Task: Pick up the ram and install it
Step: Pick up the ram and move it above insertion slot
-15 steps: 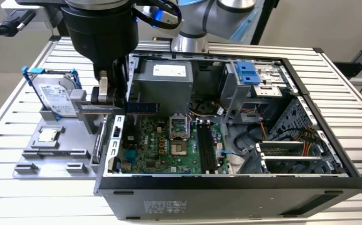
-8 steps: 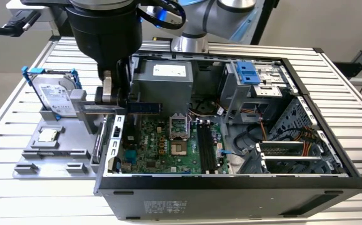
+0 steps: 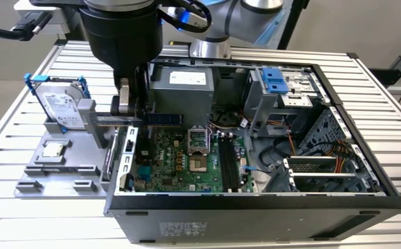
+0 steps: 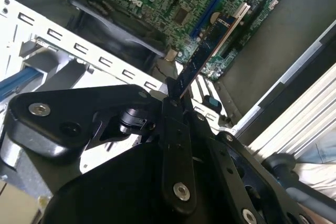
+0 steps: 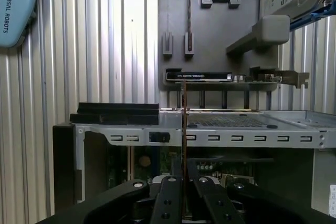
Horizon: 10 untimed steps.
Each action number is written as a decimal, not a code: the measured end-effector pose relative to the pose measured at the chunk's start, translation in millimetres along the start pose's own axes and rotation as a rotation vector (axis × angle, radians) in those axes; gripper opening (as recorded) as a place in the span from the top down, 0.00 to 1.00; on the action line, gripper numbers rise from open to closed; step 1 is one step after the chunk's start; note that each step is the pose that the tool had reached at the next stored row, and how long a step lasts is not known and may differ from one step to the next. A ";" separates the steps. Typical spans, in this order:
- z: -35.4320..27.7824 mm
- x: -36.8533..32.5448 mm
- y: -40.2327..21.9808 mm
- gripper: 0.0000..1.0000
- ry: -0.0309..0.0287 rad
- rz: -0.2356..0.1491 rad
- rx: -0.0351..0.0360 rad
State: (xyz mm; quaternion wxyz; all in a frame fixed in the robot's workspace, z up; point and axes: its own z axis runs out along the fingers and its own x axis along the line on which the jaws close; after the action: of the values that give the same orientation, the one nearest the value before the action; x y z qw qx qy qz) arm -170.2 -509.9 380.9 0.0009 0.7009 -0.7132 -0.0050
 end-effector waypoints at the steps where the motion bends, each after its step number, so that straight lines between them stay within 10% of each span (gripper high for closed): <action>1: -0.1 0.0 -0.7 1.00 0.0001 0.000 -0.0001; 10: -0.1 -0.3 -6.6 1.00 0.0000 0.000 0.0000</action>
State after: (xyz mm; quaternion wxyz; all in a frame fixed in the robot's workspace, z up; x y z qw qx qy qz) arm -163.5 -509.7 380.9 0.0009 0.7009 -0.7133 -0.0049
